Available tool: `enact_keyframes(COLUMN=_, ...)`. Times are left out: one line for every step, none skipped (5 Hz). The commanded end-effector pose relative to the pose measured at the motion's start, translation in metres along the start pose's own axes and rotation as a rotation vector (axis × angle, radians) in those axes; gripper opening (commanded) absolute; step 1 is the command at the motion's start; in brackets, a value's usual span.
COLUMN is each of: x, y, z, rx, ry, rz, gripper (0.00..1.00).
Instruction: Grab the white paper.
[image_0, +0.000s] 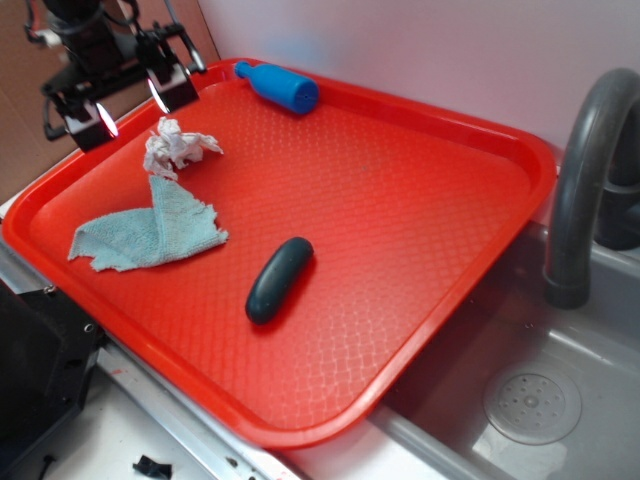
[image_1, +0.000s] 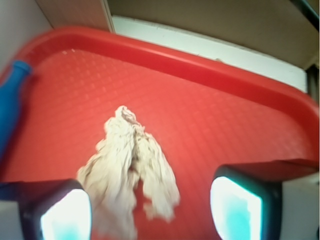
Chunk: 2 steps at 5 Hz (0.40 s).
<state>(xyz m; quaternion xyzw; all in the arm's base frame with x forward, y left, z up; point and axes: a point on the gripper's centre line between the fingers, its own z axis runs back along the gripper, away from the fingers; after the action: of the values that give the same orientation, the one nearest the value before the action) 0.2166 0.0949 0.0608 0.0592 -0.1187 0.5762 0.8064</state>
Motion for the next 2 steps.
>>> enact_keyframes(x=0.009, y=0.007, z=-0.028, rx=-0.041, ry=0.011, rz=-0.025, gripper=1.00)
enact_keyframes(x=0.006, y=0.004, z=-0.038, rx=-0.121, ry=0.158, rz=-0.069, gripper=1.00)
